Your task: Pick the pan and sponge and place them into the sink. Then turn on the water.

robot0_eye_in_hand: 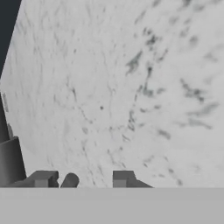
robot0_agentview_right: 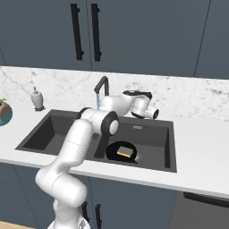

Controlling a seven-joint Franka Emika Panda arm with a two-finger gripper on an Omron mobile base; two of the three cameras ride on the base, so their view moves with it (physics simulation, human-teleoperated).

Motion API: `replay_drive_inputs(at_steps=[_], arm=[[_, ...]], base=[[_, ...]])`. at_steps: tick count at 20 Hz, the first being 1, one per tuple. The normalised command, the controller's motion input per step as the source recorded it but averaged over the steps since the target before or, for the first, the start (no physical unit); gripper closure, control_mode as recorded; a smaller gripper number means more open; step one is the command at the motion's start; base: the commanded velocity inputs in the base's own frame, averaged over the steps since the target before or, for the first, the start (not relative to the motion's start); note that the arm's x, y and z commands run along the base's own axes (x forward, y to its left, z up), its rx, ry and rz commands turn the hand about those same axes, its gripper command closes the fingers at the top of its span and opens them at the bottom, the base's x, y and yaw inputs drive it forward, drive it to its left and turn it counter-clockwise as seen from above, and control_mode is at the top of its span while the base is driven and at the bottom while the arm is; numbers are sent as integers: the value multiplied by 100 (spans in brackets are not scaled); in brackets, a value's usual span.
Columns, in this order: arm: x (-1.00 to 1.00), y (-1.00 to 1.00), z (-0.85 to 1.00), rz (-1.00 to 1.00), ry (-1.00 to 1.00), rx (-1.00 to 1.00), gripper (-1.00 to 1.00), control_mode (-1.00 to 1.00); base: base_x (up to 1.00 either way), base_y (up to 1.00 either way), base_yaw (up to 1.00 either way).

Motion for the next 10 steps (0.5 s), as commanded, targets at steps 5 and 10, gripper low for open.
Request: replay_drive_inputs(at_steps=[5, 10], arm=[[-30, -18, -7, 0, 0, 0, 100, -100], [-39, 0, 4, 0, 0, 0, 100, -100]], base=[[0, 0, 0], [0, 0, 0]])
